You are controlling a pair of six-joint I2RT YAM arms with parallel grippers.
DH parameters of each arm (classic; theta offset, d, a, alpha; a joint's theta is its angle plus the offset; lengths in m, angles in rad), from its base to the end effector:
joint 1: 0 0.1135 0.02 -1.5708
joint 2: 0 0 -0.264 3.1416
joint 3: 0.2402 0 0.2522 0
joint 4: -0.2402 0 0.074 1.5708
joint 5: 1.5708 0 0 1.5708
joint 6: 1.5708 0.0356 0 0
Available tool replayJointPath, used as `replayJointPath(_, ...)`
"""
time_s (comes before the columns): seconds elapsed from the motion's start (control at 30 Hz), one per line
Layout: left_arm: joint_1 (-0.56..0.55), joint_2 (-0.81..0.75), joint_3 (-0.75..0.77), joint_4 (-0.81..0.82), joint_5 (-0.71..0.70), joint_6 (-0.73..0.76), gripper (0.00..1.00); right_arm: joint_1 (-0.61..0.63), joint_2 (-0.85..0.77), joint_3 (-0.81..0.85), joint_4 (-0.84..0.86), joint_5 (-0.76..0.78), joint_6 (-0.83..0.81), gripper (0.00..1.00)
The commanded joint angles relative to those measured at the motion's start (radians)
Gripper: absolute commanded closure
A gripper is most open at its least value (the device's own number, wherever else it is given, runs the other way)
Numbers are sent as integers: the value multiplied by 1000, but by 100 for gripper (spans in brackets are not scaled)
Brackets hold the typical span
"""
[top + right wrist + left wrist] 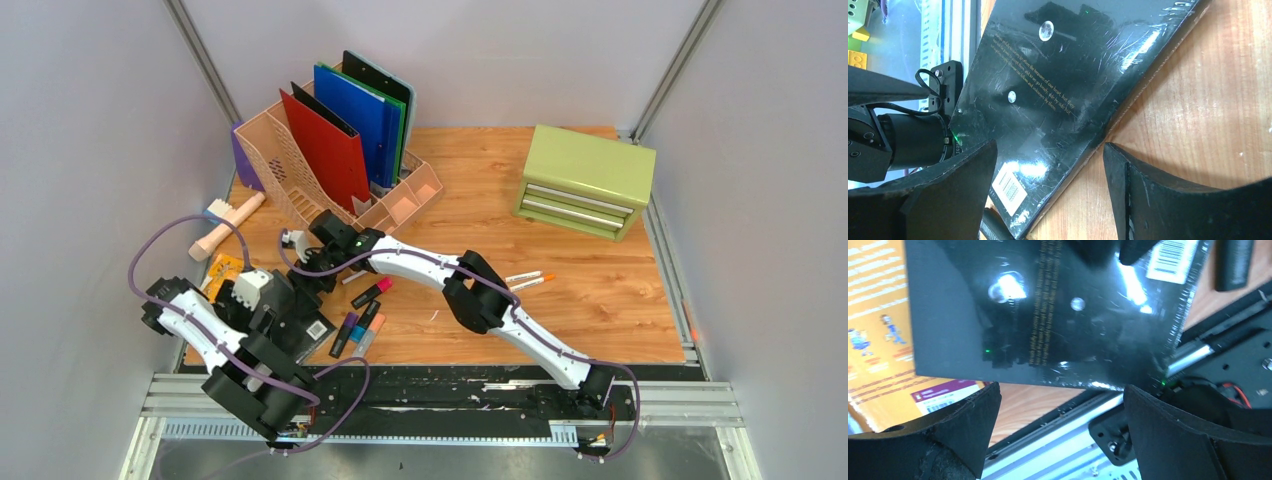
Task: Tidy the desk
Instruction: Pick up the notebook from the corner of the board.
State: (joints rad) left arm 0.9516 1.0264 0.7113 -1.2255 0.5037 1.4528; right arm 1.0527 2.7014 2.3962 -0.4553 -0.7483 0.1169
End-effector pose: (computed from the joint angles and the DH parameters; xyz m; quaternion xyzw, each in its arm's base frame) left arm 0.0941 0.1024 0.2153 0.2438 0.9372 -0.0761 0.2377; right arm 0.2677 0.5185 0.1406 -0.5144 0.6985 0.4826 0.1205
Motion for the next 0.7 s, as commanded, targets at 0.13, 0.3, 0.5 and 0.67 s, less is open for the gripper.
replayJointPath(0.13, 10, 96, 36, -178, -86, 119, 0, 3, -46, 6, -27, 17, -26, 20)
replayJointPath(0.3, 17, 144, 14, -124, -154, 94, 0, 1, -42, 19, -27, 17, -26, 20)
replayJointPath(0.5, 21, 172, -8, -59, -209, 71, 0, -2, -31, 35, -27, 15, -23, 19)
replayJointPath(0.67, 22, 203, -40, 33, -200, 48, 0, -1, -17, 53, -27, 3, -17, 18)
